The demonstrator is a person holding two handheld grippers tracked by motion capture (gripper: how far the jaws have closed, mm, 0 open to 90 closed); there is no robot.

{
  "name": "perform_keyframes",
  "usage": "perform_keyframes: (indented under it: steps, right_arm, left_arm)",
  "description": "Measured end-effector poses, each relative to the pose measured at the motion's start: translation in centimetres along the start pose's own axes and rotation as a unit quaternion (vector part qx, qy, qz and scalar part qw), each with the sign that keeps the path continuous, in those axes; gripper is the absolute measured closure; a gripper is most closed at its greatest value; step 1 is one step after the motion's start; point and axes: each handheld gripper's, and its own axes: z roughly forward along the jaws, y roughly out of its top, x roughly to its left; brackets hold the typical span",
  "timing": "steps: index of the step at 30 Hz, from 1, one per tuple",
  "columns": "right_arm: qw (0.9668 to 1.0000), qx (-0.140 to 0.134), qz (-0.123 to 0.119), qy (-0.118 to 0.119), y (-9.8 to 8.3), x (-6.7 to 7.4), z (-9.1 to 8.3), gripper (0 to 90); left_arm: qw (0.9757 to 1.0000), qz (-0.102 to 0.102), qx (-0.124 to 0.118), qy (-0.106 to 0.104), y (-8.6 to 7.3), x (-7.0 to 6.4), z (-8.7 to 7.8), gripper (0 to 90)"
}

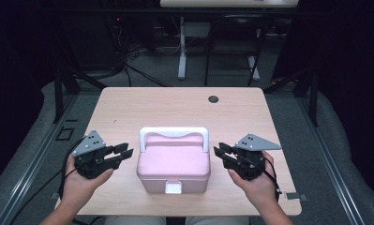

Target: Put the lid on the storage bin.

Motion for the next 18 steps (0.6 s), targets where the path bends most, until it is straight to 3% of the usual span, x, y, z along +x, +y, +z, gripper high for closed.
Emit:
perform_keyframes:
  steps: [8, 18]
  right_arm:
    - [0.9995, 0.004, 0.017, -0.025, -0.9, -1.6, 0.9, 62.1]
    - [0.9978, 0.000, 0.045, -0.048, -2.1, -3.8, 1.5, 57.5]
  left_arm:
    - [0.9993, -0.031, -0.001, 0.020, -0.9, 2.3, 0.7, 56.8]
    - [0.9975, -0.061, 0.000, 0.037, -2.2, 4.8, 1.0, 53.9]
